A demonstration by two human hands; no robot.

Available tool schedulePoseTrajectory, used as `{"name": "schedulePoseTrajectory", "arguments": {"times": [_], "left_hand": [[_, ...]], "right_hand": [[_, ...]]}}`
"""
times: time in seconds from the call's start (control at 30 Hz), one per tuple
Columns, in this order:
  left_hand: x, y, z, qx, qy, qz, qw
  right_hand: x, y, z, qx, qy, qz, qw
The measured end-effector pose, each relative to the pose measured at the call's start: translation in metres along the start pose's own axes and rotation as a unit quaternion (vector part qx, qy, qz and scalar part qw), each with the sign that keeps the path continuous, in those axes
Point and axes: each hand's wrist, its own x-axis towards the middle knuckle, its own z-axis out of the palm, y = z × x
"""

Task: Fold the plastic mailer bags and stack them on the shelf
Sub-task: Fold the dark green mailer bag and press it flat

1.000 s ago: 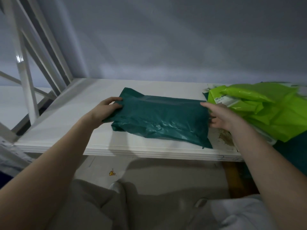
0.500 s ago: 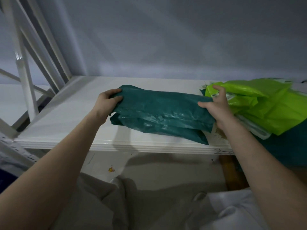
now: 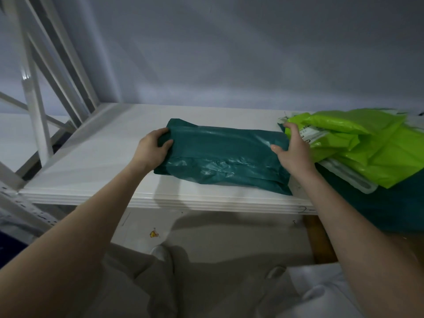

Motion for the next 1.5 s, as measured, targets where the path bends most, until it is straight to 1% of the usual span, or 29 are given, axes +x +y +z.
{"name": "schedulePoseTrajectory", "arguments": {"times": [0.07,0.13,0.2,0.3,0.37,0.4,0.43,0.5,0.53,0.57,0.6,0.67,0.7,0.73,0.77,0.87,0.93,1.03,1.1,1.4,1.5], "left_hand": [[-0.001,-0.001,0.002,0.070,-0.002,0.043,0.997],[-0.002,-0.003,0.005,0.121,-0.012,0.067,0.990],[-0.003,-0.005,0.007,0.146,-0.034,0.056,0.987],[-0.005,-0.009,0.006,0.175,-0.060,0.007,0.983],[-0.007,-0.011,0.002,0.201,-0.043,-0.007,0.979],[-0.007,-0.011,-0.001,0.209,-0.018,0.002,0.978],[-0.007,-0.009,-0.003,0.214,0.014,0.025,0.976],[-0.008,-0.001,-0.008,0.216,0.063,0.109,0.968],[-0.010,0.005,-0.009,0.213,0.065,0.163,0.961],[-0.014,0.011,-0.008,0.216,0.052,0.222,0.949],[-0.018,0.016,-0.007,0.229,0.028,0.285,0.930],[-0.028,0.020,-0.002,0.269,-0.016,0.389,0.881],[-0.032,0.020,0.000,0.283,-0.025,0.422,0.861],[-0.033,0.019,0.001,0.287,-0.022,0.445,0.848],[-0.033,0.018,0.001,0.285,-0.012,0.458,0.842],[-0.029,0.010,-0.003,0.275,0.004,0.470,0.839],[-0.028,0.004,-0.003,0.292,-0.025,0.473,0.831],[-0.029,-0.007,0.001,0.328,-0.087,0.447,0.828],[-0.028,-0.012,0.003,0.351,-0.105,0.440,0.820],[-0.026,-0.018,0.012,0.348,-0.081,0.456,0.815],[-0.030,-0.007,0.011,0.316,-0.059,0.447,0.835]], "right_hand": [[-0.002,0.002,0.003,-0.024,-0.011,-0.011,1.000],[-0.005,0.003,0.005,-0.055,-0.016,-0.035,0.998],[-0.008,0.004,0.008,-0.088,-0.016,-0.048,0.995],[-0.010,0.005,0.011,-0.137,-0.023,-0.044,0.989],[-0.012,0.004,0.009,-0.183,-0.031,-0.018,0.982],[-0.014,0.003,0.008,-0.213,-0.027,-0.012,0.977],[-0.015,0.000,0.007,-0.243,-0.011,-0.024,0.970],[-0.019,-0.007,0.006,-0.267,0.039,-0.100,0.958],[-0.022,-0.013,0.007,-0.257,0.057,-0.153,0.952],[-0.027,-0.021,0.010,-0.244,0.065,-0.209,0.945],[-0.032,-0.029,0.014,-0.234,0.061,-0.261,0.935],[-0.049,-0.040,0.026,-0.230,0.024,-0.343,0.910],[-0.057,-0.043,0.032,-0.239,0.003,-0.372,0.897],[-0.064,-0.043,0.038,-0.249,-0.016,-0.393,0.885],[-0.068,-0.043,0.042,-0.256,-0.030,-0.405,0.877],[-0.073,-0.040,0.050,-0.265,-0.047,-0.417,0.868],[-0.073,-0.037,0.053,-0.277,-0.055,-0.417,0.864],[-0.071,-0.032,0.057,-0.294,-0.073,-0.417,0.857],[-0.067,-0.029,0.059,-0.301,-0.075,-0.417,0.854],[-0.059,-0.023,0.063,-0.303,-0.058,-0.427,0.850],[-0.059,-0.030,0.061,-0.258,-0.046,-0.423,0.867]]}}
